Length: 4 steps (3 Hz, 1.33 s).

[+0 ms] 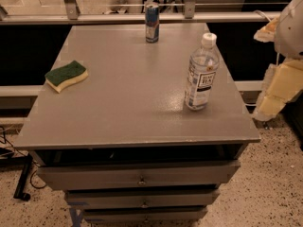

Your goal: Move sponge near redbull can

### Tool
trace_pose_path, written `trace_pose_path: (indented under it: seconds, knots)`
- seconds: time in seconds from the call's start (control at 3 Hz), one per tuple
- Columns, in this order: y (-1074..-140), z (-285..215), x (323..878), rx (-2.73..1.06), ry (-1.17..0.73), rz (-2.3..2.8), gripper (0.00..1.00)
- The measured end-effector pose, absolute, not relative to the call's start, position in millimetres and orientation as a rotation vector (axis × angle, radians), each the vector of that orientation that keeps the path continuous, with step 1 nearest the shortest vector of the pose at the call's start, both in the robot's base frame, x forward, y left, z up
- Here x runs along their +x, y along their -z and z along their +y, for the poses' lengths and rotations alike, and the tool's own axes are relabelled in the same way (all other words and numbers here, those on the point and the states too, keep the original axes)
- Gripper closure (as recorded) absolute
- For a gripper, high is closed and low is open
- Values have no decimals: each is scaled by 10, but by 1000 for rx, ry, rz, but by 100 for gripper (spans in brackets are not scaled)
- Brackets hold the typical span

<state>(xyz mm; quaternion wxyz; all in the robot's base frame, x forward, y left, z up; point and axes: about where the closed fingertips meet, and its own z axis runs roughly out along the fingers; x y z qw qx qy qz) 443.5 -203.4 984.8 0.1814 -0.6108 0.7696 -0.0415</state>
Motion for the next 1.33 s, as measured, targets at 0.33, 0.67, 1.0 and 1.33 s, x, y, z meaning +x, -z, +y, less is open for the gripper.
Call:
trace_pose_path:
  seconds: [0.33, 0.67, 1.0, 1.33]
  knots:
    - [-10023, -1706, 4570, -1777, 191, 2038, 0]
    - [-10317, -1321, 4695, -1810, 259, 1874, 0]
    - [-10381, -1067, 4823, -1803, 232, 1781, 0]
    - [-10078, -666, 5015, -1739, -7, 1729, 0]
